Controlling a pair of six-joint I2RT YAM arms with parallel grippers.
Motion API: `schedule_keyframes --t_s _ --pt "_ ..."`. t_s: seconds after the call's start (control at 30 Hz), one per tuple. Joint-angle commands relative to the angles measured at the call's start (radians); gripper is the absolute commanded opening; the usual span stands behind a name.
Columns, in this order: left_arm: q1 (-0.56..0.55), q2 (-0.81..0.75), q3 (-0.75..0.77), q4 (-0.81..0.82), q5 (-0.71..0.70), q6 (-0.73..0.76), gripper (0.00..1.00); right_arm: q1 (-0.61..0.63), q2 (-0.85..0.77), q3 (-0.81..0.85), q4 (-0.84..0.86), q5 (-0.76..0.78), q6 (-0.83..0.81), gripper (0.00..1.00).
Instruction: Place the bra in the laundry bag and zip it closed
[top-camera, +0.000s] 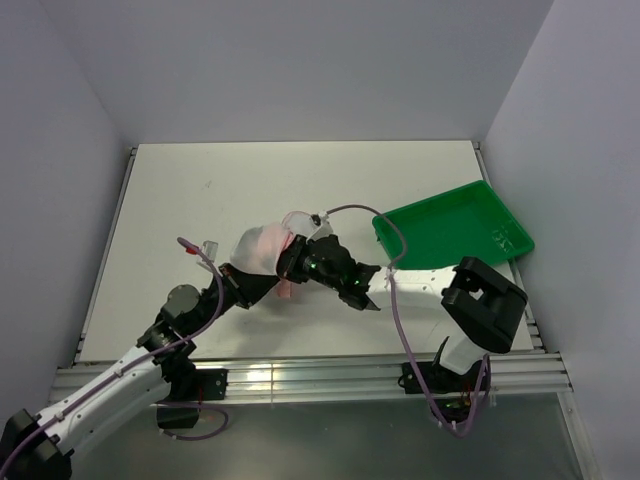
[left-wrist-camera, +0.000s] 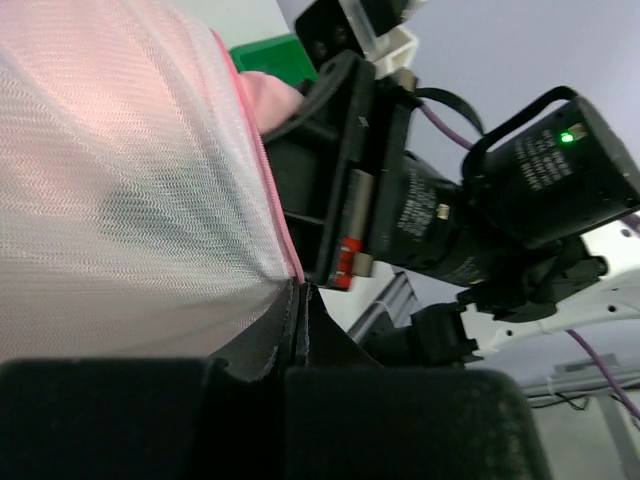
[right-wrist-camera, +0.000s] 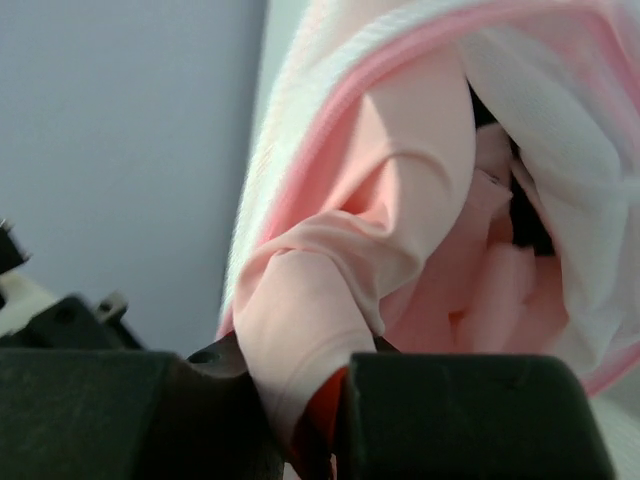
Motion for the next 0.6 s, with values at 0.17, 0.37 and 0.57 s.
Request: schedule_keyframes --t_s 0.17,0.37,0.57 --pt "-0.029 0.073 -0.072 0.429 0.152 -0.213 0.00 0.023 0.067 0.079 -0.123 0.356 0.054 0.00" --pt "-0.029 -0.084 -0.077 0.294 0.051 -0.278 0.00 0.026 0.120 0.102 -0.200 0.479 0.016 0.00" --pt "-0.029 -0.178 -0.026 -0.011 -0.092 -0.238 0.00 0.026 0.090 0.084 -0.237 0.499 -0.096 0.28"
